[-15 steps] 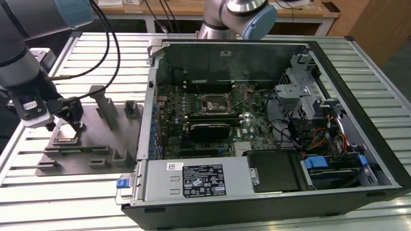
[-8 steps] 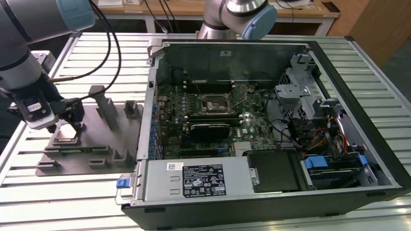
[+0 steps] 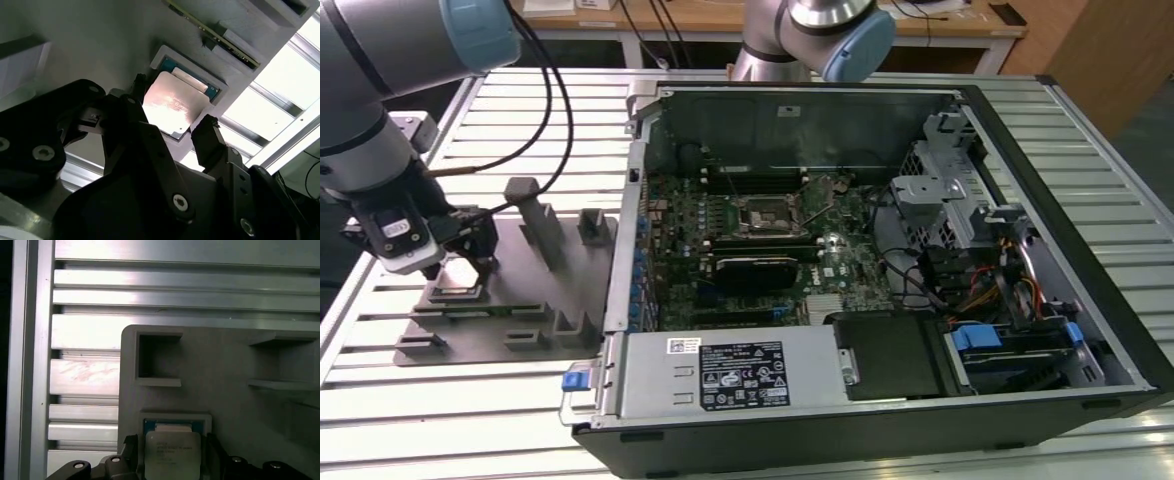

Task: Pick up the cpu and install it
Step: 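Pick up the cpu and move it towards the insertion slot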

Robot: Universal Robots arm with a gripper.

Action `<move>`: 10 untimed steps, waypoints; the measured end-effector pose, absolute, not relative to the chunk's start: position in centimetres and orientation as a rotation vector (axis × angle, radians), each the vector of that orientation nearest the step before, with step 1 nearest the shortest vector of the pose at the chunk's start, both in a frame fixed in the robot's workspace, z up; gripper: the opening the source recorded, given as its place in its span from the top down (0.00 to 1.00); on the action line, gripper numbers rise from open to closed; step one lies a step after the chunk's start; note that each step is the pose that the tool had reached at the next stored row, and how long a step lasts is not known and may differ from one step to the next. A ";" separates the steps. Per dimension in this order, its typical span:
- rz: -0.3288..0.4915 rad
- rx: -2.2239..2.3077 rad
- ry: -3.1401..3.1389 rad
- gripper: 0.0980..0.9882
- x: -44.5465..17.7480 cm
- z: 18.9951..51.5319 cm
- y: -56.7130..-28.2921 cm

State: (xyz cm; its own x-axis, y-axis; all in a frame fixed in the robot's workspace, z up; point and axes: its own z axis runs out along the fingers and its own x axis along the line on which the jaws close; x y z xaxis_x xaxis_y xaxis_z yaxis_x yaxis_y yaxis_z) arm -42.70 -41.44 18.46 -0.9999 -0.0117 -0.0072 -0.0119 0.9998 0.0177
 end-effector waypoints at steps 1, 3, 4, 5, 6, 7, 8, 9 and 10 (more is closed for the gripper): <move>0.028 -0.018 3.134 0.38 -42.7 18.4 -41.4; 0.028 -0.018 3.135 0.38 -42.7 18.3 -41.4; 0.027 -0.018 3.135 0.38 -42.7 18.3 -41.4; 0.028 -0.018 3.134 0.38 -42.7 18.3 -41.4; 0.028 -0.018 3.134 0.38 -42.7 18.2 -41.4; 0.028 -0.018 3.134 0.38 -42.7 18.2 -41.4; 0.028 -0.018 3.134 0.38 -42.7 18.2 -41.4; 0.028 -0.018 3.134 0.38 -42.7 18.2 -41.4; 0.028 -0.018 3.134 0.38 -42.7 18.2 -41.4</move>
State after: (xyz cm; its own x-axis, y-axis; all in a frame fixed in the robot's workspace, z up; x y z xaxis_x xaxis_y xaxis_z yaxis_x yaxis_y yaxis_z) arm -42.70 -41.44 18.15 -0.9999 -0.0115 -0.0071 -0.0116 0.9998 0.0176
